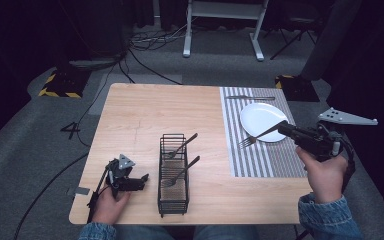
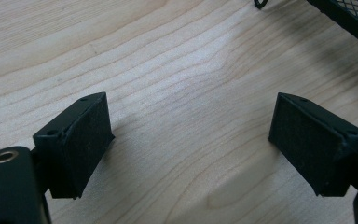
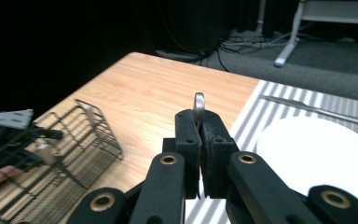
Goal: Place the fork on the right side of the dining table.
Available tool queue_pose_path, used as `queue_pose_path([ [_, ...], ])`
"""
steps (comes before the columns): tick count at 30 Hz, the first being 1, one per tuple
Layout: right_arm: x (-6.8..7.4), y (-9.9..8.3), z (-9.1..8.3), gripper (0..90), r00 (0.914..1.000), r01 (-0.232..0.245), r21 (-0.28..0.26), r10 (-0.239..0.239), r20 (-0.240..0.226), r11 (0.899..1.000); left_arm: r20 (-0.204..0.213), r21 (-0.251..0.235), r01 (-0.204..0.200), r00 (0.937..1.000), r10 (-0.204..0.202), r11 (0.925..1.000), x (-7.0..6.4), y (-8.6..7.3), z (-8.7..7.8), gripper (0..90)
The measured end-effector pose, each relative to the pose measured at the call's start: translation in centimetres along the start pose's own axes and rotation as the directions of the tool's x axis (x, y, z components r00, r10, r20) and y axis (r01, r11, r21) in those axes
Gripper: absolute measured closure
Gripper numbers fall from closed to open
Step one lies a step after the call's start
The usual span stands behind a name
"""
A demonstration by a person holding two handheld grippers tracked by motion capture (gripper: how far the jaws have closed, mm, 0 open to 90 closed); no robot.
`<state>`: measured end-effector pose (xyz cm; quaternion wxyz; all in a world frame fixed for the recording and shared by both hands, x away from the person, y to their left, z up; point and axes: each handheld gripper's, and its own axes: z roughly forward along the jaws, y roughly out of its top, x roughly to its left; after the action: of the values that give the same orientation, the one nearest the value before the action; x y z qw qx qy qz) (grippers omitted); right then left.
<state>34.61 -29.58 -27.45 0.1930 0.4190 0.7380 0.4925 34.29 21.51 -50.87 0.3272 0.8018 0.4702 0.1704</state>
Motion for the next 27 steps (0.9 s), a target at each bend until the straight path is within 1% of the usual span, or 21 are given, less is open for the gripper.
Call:
queue_pose_path([
  [6, -2.2, -1.1, 1.7, 86.8, 0.9980, -0.036, 0.028, 0.035, 0.052, 0.999, 0.000, 0.000, 0.000, 1.0000, 0.000, 1.0000, 0.0, 0.0, 0.0, 13.0],
  [10, -3.5, -2.1, 2.8, 86.8, 0.9944, -0.064, 0.050, 0.060, 0.087, 0.997, 0.000, 0.000, 0.000, 1.0000, 0.000, 1.0000, 0.0, 0.0, 0.0, 13.0],
  [15, -4.9, -3.2, 3.8, 86.8, 0.9895, -0.107, 0.055, 0.101, 0.104, 0.993, 0.000, 0.000, 0.000, 1.0000, 0.000, 1.0000, 0.0, 0.0, 0.0, 13.0],
  [18, -5.4, -3.8, 4.3, 86.8, 0.9867, -0.132, 0.053, 0.126, 0.103, 0.990, 0.000, 0.000, 0.000, 1.0000, 0.000, 1.0000, 0.0, 0.0, 0.0, 13.0],
  [27, -6.0, -5.0, 5.7, 86.7, 0.9810, -0.144, 0.077, 0.132, 0.142, 0.987, 0.000, 0.000, 0.000, 1.0000, 0.000, 1.0000, 0.0, 0.0, 0.0, 13.0],
])
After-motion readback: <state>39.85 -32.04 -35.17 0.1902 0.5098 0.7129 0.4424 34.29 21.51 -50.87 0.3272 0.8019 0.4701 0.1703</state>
